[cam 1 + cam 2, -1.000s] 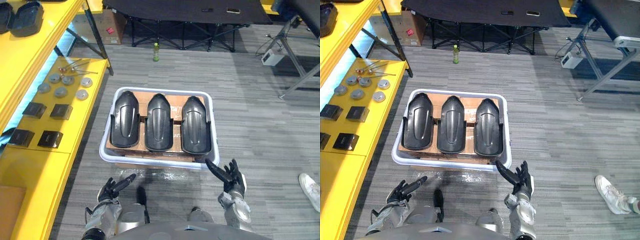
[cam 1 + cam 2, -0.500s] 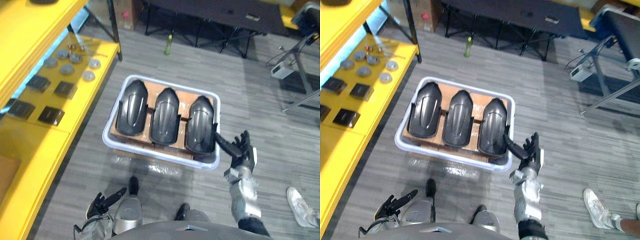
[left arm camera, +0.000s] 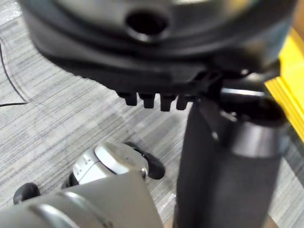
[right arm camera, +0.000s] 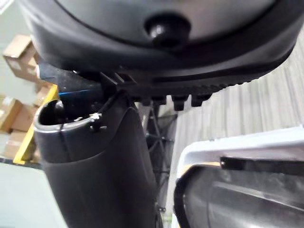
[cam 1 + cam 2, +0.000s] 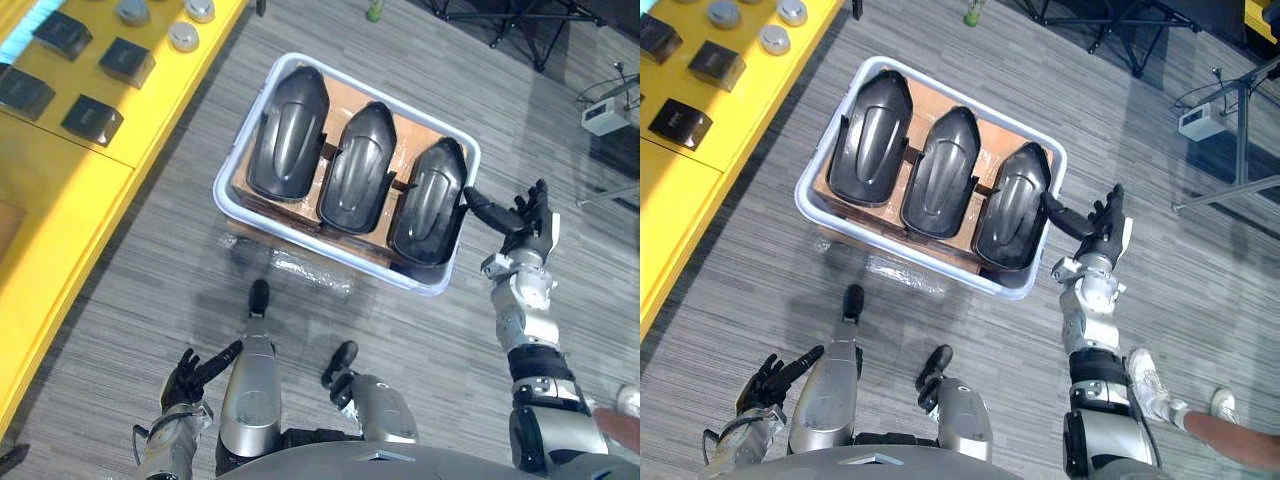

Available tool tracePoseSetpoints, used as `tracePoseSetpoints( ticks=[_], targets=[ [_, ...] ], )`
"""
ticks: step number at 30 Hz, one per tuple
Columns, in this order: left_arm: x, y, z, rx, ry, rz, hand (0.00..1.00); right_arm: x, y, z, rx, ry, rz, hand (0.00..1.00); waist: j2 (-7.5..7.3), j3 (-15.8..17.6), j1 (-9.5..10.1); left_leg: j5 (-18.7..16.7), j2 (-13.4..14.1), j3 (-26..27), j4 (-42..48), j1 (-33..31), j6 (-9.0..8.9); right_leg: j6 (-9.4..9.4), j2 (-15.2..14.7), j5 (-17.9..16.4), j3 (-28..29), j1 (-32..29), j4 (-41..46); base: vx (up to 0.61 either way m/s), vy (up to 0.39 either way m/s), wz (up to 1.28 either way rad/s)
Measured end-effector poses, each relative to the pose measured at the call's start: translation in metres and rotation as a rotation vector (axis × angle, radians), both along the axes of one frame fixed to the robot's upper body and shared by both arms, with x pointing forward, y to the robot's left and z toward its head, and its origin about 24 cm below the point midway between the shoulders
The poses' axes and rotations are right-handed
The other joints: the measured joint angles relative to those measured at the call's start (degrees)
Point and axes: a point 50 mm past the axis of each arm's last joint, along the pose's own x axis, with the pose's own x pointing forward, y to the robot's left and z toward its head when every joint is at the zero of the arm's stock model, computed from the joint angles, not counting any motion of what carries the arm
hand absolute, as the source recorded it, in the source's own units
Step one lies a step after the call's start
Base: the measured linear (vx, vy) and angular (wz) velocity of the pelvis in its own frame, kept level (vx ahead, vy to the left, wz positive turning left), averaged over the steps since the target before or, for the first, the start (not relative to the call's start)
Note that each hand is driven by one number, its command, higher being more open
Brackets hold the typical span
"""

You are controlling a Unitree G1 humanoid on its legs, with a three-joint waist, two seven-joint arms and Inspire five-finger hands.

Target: Walk over and take three plastic housings, then place them on the shelf

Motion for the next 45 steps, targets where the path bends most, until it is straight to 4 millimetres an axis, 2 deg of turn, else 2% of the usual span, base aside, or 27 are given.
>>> tracePoseSetpoints(
  ticks=[4,14,23,30,45],
  targets=[
    [0.005,0.001,0.004,0.007,-0.023,-0.010,1.00,0.008,-0.008,0.009,0.013,0.008,-0.005,1.00,0.14,1.05,0.08,-0.40,0.34,-0.10,0.99,-0.37,-0.05,-0.55,0.18,-0.27,0.15,-0.29,0.80,-0.01,-0.016,-0.01],
    [0.012,-0.004,0.004,0.004,-0.028,-0.031,1.00,0.008,-0.040,-0.001,0.038,0.150,-0.052,1.00,1.71,2.14,0.15,-0.27,0.27,-0.66,0.96,-1.24,-0.02,-0.93,-0.01,-0.60,0.13,-1.43,2.15,0.00,-0.020,0.01],
    [0.015,-0.010,0.002,-0.003,-0.027,-0.059,1.00,0.016,-0.066,0.016,0.029,0.198,-0.055,1.00,3.34,3.08,0.47,0.07,0.25,-1.94,0.87,-1.58,-0.38,-1.12,-0.31,-2.54,-0.14,-2.42,5.09,-0.01,-0.047,0.06],
    [0.018,-0.017,0.000,-0.027,-0.031,-0.086,1.00,0.021,-0.073,0.025,0.027,0.222,-0.039,1.00,4.80,3.53,1.55,0.66,0.12,-2.64,0.73,-2.34,-0.17,-1.11,-0.69,-3.71,-0.42,-3.69,7.05,-0.01,-0.048,0.05],
    [0.017,-0.019,-0.001,-0.040,-0.029,-0.098,1.00,0.029,-0.065,0.026,-0.149,0.358,0.155,1.00,4.96,3.57,1.73,0.93,-0.56,-5.31,1.80,-4.37,-0.40,-1.37,-1.19,-5.78,-1.69,-4.73,9.68,-0.01,-0.050,0.09]
  ],
)
